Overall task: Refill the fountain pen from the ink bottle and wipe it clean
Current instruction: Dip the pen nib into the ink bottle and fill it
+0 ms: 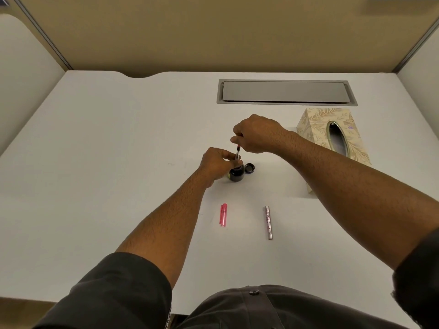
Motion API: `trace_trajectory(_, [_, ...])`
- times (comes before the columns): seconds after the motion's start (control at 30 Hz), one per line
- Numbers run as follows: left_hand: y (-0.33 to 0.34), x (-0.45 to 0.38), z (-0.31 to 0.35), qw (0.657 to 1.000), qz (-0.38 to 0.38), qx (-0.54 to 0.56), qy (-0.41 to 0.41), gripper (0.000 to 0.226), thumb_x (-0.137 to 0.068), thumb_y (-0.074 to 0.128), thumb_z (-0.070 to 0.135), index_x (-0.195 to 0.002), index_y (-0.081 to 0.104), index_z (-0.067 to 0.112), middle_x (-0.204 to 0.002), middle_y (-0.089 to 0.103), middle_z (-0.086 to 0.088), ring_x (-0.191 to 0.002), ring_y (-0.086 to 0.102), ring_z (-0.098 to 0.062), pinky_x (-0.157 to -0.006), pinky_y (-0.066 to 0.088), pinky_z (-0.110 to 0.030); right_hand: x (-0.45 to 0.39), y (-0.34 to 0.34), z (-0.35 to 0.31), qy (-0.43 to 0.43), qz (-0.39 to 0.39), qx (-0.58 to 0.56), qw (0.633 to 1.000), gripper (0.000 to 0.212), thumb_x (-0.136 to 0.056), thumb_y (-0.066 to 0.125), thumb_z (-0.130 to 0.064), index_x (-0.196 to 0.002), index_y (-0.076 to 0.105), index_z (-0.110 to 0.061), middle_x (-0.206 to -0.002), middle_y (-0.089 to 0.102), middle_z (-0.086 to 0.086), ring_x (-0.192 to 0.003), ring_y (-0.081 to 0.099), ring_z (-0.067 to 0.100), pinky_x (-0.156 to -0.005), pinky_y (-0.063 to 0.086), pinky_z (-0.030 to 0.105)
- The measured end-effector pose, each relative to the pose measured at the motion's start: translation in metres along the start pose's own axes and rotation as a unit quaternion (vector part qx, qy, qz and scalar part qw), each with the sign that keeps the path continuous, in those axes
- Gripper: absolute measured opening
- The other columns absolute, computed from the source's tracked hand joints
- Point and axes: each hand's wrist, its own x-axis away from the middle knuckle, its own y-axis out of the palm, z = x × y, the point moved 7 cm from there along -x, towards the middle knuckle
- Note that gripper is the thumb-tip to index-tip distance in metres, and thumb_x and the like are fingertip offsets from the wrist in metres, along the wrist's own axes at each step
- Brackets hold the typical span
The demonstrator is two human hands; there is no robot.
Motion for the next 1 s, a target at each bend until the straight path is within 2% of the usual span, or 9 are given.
trace_trajectory(0.13, [0.0004, 0.0006, -0.0004, 1.0, 0.001, -0.003, 0.001, 0.025, -0.079, 0.078, 0.026, -0.101, 0.074, 0.014, -0.103, 0.064, 0.001, -0.096, 0.055, -0.015, -0.08, 0.04, -0.028, -0.0007, 0.0011, 0.0008, 0.008, -0.006, 0.0, 1.0, 0.04, -0.099, 0.041, -0.049, -0.096, 0.063, -0.016, -0.083, 0.054, -0.002, -0.081, 0.054, 0.017, -0.068, 0.044, 0.034])
trace_trajectory(0.2, [0.0002, 0.0008, -0.0004, 1.0, 0.0, -0.002, 0.002, 0.025, -0.079, 0.077, 0.027, -0.101, 0.075, 0.015, -0.101, 0.064, 0.002, -0.096, 0.057, -0.015, -0.079, 0.041, -0.027, -0.0006, 0.0001, 0.0018, 0.008, -0.005, -0.003, 1.0, 0.044, -0.098, 0.04, -0.052, -0.094, 0.063, -0.015, -0.081, 0.054, -0.002, -0.08, 0.055, 0.017, -0.067, 0.043, 0.034])
trace_trajectory(0.3, [-0.0006, 0.0019, 0.0004, 1.0, -0.003, 0.004, 0.005, 0.024, -0.08, 0.077, 0.026, -0.102, 0.075, 0.015, -0.101, 0.066, 0.001, -0.094, 0.057, -0.013, -0.078, 0.041, -0.026, 0.0017, -0.0025, 0.0046, 0.007, -0.003, -0.013, 1.0, 0.034, -0.098, 0.042, -0.049, -0.089, 0.053, -0.018, -0.085, 0.053, -0.001, -0.081, 0.053, 0.018, -0.067, 0.042, 0.033])
trace_trajectory(0.4, [-0.0004, 0.0023, 0.0007, 1.0, 0.0, 0.003, 0.006, 0.025, -0.079, 0.077, 0.025, -0.101, 0.075, 0.014, -0.099, 0.066, 0.001, -0.093, 0.056, -0.012, -0.078, 0.04, -0.026, 0.002, -0.0053, 0.0065, -0.006, -0.003, -0.043, 0.999, 0.02, -0.096, 0.051, -0.038, -0.095, 0.056, -0.019, -0.093, 0.059, -0.001, -0.084, 0.056, 0.018, -0.068, 0.044, 0.033])
trace_trajectory(0.53, [-0.0008, 0.0028, 0.0019, 1.0, 0.002, 0.0, 0.006, 0.024, -0.079, 0.078, 0.025, -0.1, 0.075, 0.015, -0.099, 0.066, 0.001, -0.094, 0.056, -0.012, -0.078, 0.04, -0.026, 0.0006, -0.0027, 0.0051, -0.019, -0.019, -0.043, 0.999, 0.013, -0.098, 0.048, -0.03, -0.094, 0.054, -0.02, -0.095, 0.058, 0.0, -0.083, 0.055, 0.018, -0.07, 0.047, 0.034])
trace_trajectory(0.7, [-0.0002, 0.004, 0.0026, 1.0, 0.004, -0.001, 0.007, 0.026, -0.08, 0.077, 0.025, -0.102, 0.074, 0.013, -0.108, 0.068, -0.003, -0.095, 0.054, -0.013, -0.08, 0.039, -0.027, -0.0002, -0.0004, 0.0003, -0.014, -0.009, 0.01, 1.0, 0.027, -0.102, 0.039, -0.035, -0.101, 0.055, -0.014, -0.092, 0.052, 0.003, -0.083, 0.052, 0.02, -0.069, 0.045, 0.034])
trace_trajectory(0.87, [0.0, 0.0044, 0.0033, 1.0, 0.005, -0.002, 0.006, 0.027, -0.081, 0.076, 0.025, -0.105, 0.074, 0.012, -0.114, 0.067, -0.004, -0.098, 0.052, -0.013, -0.083, 0.038, -0.028, -0.0027, 0.0024, 0.0003, -0.002, -0.006, 0.023, 1.0, 0.043, -0.101, 0.035, -0.045, -0.105, 0.062, -0.012, -0.097, 0.059, 0.004, -0.084, 0.054, 0.019, -0.071, 0.045, 0.035])
trace_trajectory(1.0, [0.0003, 0.0053, 0.0037, 1.0, 0.003, -0.002, 0.004, 0.027, -0.081, 0.076, 0.025, -0.105, 0.073, 0.013, -0.114, 0.067, -0.004, -0.098, 0.052, -0.014, -0.082, 0.039, -0.028, -0.0022, -0.0005, 0.0036, -0.004, 0.003, 0.02, 1.0, 0.045, -0.099, 0.035, -0.054, -0.087, 0.055, -0.015, -0.086, 0.058, 0.003, -0.08, 0.055, 0.019, -0.067, 0.043, 0.034])
